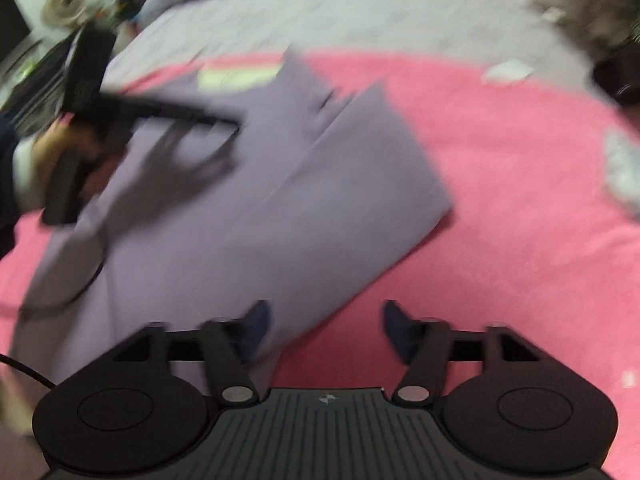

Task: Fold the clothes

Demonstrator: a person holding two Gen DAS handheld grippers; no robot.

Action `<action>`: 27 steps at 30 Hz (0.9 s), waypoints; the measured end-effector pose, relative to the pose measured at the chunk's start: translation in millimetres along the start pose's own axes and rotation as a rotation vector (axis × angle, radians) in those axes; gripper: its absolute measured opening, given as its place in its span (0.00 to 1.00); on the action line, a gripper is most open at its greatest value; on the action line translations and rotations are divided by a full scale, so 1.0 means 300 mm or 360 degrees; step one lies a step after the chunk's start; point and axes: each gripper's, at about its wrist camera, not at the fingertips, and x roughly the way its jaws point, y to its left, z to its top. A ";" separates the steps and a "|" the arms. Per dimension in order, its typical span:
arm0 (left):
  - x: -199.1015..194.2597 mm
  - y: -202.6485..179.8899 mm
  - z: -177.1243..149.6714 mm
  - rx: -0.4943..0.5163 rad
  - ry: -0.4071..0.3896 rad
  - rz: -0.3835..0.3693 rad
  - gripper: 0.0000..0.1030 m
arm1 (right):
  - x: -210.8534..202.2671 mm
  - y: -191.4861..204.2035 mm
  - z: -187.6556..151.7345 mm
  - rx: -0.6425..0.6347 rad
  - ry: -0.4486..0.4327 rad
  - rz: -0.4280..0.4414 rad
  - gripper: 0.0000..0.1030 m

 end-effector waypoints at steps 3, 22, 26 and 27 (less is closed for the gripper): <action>-0.007 0.007 -0.014 -0.0008 -0.0001 0.0023 0.64 | 0.011 0.072 0.049 -0.0152 -0.0156 -0.0036 0.87; -0.023 0.008 -0.058 0.0059 0.0002 0.0045 0.71 | 0.315 -0.072 0.483 0.0054 -0.0238 -0.0618 0.10; -0.021 0.011 -0.064 0.0063 -0.0009 0.0035 0.73 | 0.242 -0.103 0.478 -0.0120 -0.0457 -0.0972 0.06; -0.020 0.012 -0.066 0.0065 -0.0011 0.0032 0.74 | 0.242 -0.147 0.476 -0.0120 -0.0428 -0.0984 0.06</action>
